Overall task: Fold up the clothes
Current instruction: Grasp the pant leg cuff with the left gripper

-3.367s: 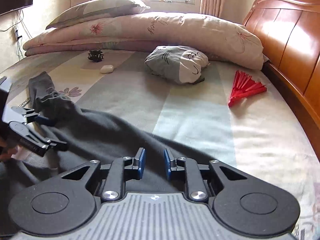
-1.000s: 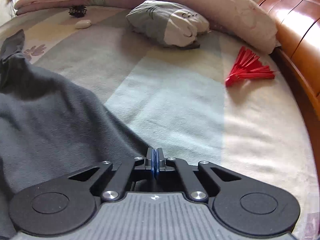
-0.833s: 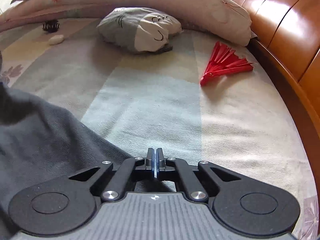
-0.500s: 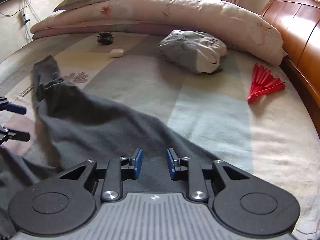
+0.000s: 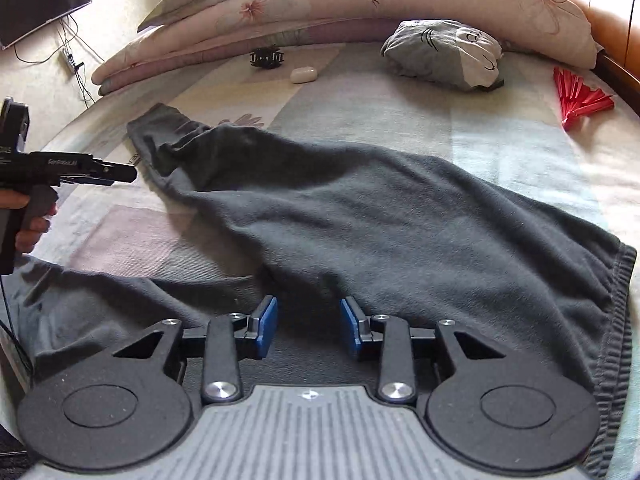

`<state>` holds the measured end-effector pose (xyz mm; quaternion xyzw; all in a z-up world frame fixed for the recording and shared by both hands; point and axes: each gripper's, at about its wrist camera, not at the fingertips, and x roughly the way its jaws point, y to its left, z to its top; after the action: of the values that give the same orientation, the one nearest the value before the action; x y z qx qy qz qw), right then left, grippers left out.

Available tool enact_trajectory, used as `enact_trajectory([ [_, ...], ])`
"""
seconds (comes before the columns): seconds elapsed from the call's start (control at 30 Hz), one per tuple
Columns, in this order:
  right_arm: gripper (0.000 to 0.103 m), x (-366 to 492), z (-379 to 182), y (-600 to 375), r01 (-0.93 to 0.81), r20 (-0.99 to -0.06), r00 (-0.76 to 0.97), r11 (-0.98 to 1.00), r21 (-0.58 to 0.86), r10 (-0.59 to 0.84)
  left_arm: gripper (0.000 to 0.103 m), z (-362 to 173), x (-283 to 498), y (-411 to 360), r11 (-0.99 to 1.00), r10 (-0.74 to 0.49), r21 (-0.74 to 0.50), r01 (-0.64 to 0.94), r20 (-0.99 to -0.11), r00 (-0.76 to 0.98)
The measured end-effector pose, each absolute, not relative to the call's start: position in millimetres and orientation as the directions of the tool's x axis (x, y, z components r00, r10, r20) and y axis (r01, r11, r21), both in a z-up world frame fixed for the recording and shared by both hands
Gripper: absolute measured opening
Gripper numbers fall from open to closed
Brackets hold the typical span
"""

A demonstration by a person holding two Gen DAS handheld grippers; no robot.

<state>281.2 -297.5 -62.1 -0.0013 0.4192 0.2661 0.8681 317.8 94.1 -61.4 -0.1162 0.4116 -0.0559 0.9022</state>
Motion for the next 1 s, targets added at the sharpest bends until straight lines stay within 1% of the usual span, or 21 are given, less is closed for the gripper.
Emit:
enact_trajectory([
  [0.17,0.040,277,-63,-281,-0.470,-0.710,0.495,0.841,0.267,0.502,0.100,-90,339,157,0.891,-0.240,-0.432,-0.142,-0.711,0.661],
  [0.3,0.040,282,-62,-269,-0.482,-0.708,0.488,0.833,0.269,0.511,0.100,-96,354,192,0.818,-0.294,-0.553,-0.156,-0.637,0.713],
  [0.43,0.040,287,-61,-265,-0.480,-0.689,0.477,0.818,0.316,0.546,0.100,-104,374,223,0.710,-0.332,-0.677,-0.194,-0.566,0.755],
  [0.53,0.040,289,-59,-261,-0.483,-0.690,0.484,0.822,0.302,0.538,0.099,-108,389,242,0.657,-0.333,-0.724,-0.212,-0.531,0.779],
  [0.7,0.040,291,-55,-260,-0.474,-0.691,0.501,0.833,0.285,0.521,0.088,-108,410,260,0.683,-0.280,-0.694,-0.227,-0.537,0.796],
  [0.77,0.040,293,-53,-259,-0.471,-0.691,0.503,0.835,0.284,0.519,0.082,-110,417,265,0.692,-0.266,-0.687,-0.222,-0.529,0.806],
  [0.83,0.040,296,-52,-257,-0.470,-0.690,0.504,0.835,0.285,0.519,0.080,-111,419,271,0.700,-0.256,-0.682,-0.212,-0.516,0.817],
  [0.87,0.040,296,-51,-255,-0.474,-0.689,0.504,0.834,0.283,0.520,0.074,-112,418,273,0.699,-0.246,-0.680,-0.219,-0.517,0.820],
  [0.9,0.041,297,-50,-253,-0.477,-0.691,0.505,0.835,0.276,0.517,0.070,-113,417,275,0.699,-0.236,-0.678,-0.227,-0.518,0.822],
  [0.93,0.041,298,-49,-251,-0.479,-0.693,0.506,0.835,0.269,0.514,0.062,-114,417,277,0.698,-0.226,-0.676,-0.234,-0.519,0.824],
  [0.97,0.041,299,-49,-249,-0.483,-0.695,0.504,0.835,0.265,0.512,0.050,-115,416,279,0.698,-0.216,-0.675,-0.241,-0.520,0.827],
  [1.0,0.041,300,-49,-246,-0.487,-0.697,0.502,0.834,0.261,0.512,0.043,-116,415,281,0.697,-0.207,-0.673,-0.249,-0.520,0.829],
])
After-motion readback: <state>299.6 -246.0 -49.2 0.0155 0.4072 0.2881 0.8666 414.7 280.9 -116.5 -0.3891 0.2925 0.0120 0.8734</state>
